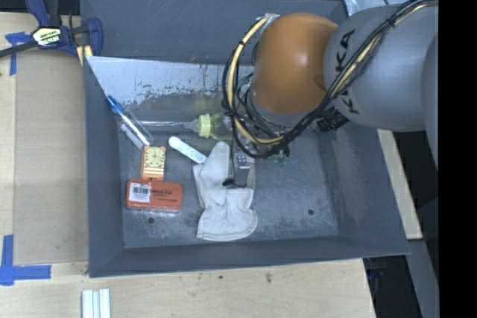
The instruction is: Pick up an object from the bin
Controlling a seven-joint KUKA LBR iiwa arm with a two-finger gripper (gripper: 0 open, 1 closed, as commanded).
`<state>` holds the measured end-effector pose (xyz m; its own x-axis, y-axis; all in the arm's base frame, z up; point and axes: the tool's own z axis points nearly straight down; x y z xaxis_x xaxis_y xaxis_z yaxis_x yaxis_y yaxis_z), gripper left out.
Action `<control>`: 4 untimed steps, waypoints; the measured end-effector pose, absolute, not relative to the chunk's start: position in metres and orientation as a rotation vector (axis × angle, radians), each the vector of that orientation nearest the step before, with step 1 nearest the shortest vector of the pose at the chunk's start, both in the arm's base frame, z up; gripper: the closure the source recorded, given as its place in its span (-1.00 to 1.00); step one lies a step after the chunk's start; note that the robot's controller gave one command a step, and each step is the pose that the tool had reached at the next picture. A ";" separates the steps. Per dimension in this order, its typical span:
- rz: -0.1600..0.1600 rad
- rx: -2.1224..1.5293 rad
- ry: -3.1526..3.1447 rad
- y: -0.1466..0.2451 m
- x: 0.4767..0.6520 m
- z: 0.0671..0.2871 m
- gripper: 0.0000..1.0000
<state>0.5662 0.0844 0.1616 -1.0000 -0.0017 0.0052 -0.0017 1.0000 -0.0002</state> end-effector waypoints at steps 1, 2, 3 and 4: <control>-0.001 -0.001 -3.145 0.084 0.568 0.166 -1.00; 0.001 0.550 -3.102 0.094 0.587 0.106 -1.00; -0.006 0.769 -3.047 0.079 0.593 0.075 -1.00; 0.000 0.805 -3.039 0.081 0.598 0.072 -1.00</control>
Offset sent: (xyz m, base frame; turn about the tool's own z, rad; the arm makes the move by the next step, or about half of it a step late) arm 0.0260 0.0129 -0.0916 -0.5188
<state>0.5980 0.0811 0.0716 -0.8689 -0.4949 -0.0017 -0.4949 0.8689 -0.0006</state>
